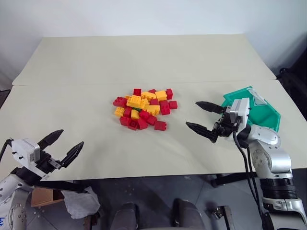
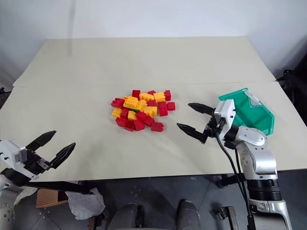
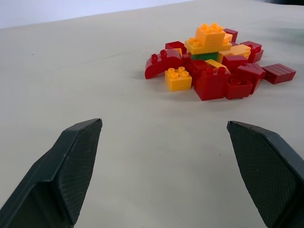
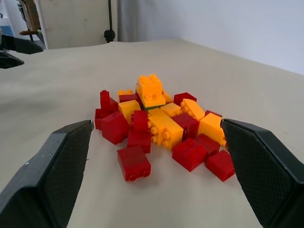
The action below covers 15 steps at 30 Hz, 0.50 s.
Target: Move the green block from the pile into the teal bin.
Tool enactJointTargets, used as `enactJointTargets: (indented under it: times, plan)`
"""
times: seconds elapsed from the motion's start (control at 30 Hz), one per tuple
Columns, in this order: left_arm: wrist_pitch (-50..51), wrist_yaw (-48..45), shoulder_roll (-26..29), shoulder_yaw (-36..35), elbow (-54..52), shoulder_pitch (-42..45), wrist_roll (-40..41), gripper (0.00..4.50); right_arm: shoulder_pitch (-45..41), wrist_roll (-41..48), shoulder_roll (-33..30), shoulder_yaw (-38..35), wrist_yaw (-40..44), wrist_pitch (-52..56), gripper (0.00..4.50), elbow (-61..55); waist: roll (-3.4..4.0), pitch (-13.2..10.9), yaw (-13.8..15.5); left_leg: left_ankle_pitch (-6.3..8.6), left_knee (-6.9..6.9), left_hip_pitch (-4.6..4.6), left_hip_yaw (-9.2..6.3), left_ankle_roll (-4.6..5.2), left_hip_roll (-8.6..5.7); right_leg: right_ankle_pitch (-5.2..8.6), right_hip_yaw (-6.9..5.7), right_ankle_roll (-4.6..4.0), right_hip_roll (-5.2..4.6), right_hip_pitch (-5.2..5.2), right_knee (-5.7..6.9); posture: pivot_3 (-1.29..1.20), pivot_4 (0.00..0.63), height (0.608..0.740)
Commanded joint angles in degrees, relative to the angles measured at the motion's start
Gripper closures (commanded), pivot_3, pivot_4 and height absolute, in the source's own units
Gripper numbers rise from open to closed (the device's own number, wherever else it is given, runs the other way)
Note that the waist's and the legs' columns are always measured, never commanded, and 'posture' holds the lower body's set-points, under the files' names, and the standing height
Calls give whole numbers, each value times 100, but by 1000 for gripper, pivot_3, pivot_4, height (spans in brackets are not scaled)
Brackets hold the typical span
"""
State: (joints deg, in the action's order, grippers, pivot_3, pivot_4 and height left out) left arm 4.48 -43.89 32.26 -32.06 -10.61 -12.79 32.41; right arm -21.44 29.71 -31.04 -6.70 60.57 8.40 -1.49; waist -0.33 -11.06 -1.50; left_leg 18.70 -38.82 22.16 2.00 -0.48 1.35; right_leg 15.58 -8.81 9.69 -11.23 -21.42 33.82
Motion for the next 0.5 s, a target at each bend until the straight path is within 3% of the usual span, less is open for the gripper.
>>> enactJointTargets:
  times: [0.03,0.33,0.5]
  plan:
    - [-138,-76,-38,-181,-100,-269,43,0,-36,38,-11,-105,27,-184,8,-93,0,0,-47,-17,22,-2,-63,1,-29,1,-70,1,-36,19,13,0,150,740]
    - [-343,-212,-103,-463,195,-826,86,0,99,58,-288,-63,630,-237,8,-136,-1,0,53,-47,53,-6,17,-13,-23,3,-34,-3,-36,-13,-26,0,150,740]
    - [-178,-368,-63,-263,-185,-884,208,1191,322,46,-487,-186,766,-302,0,-140,-1,0,127,-47,53,-9,28,-13,-18,3,-27,-3,-33,-18,-26,0,150,740]
